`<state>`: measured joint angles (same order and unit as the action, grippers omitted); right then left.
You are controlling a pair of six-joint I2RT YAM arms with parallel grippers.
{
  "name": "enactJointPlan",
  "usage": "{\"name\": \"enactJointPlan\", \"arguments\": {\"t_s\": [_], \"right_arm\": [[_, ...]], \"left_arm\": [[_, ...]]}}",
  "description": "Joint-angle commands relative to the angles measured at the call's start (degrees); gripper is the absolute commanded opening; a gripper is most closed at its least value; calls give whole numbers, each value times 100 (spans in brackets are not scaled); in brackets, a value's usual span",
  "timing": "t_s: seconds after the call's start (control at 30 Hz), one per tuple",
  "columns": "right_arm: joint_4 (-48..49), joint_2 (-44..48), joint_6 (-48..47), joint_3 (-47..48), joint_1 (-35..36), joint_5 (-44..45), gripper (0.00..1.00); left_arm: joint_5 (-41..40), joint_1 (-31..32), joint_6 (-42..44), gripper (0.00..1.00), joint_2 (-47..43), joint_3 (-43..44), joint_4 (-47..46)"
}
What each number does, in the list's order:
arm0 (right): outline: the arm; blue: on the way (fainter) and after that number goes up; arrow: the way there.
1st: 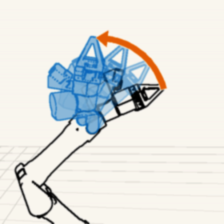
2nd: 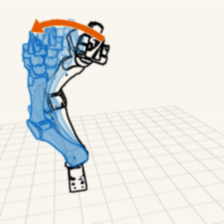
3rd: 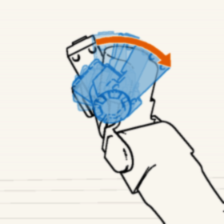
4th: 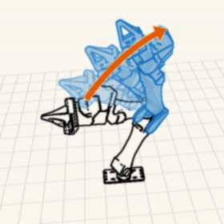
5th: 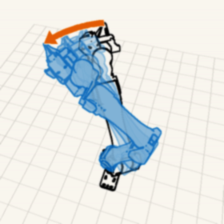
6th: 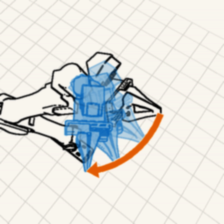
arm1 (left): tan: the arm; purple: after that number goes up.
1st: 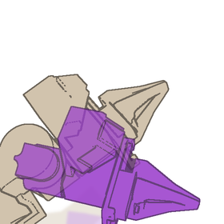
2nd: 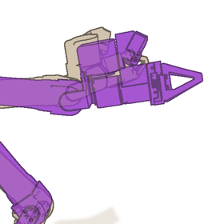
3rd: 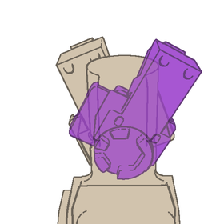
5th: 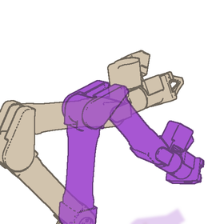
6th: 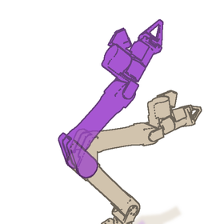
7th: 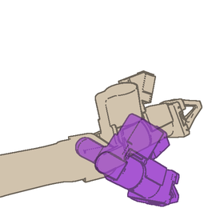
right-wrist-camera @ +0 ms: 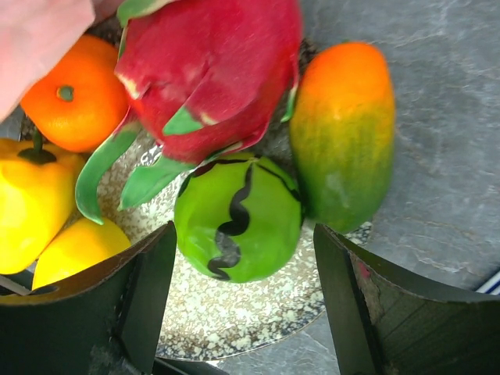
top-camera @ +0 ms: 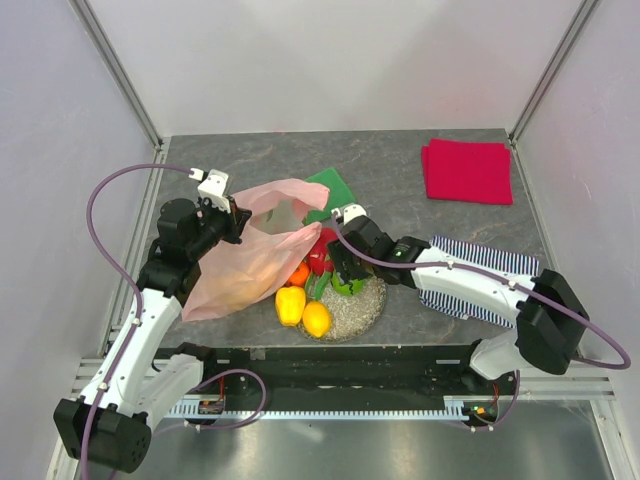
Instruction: Place the fruits into the plastic bag
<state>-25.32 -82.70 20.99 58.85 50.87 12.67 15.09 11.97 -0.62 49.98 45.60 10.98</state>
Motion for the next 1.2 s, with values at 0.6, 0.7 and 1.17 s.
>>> {"name": "enactJointPlan", "arguments": {"t_s": [0.6,0.7,1.17], "right_arm": [[-78,-748,238,179,204,-63,81],[-87,-748,238,171,204,-80,75],[-762,376,-95,592,204,-72,40]], "left_arm": [[-33,-10,115,1,39,212,-105],[-33,-10,115,2,39,212,-114],[-15,-10,115,2,21,212,-114]]}}
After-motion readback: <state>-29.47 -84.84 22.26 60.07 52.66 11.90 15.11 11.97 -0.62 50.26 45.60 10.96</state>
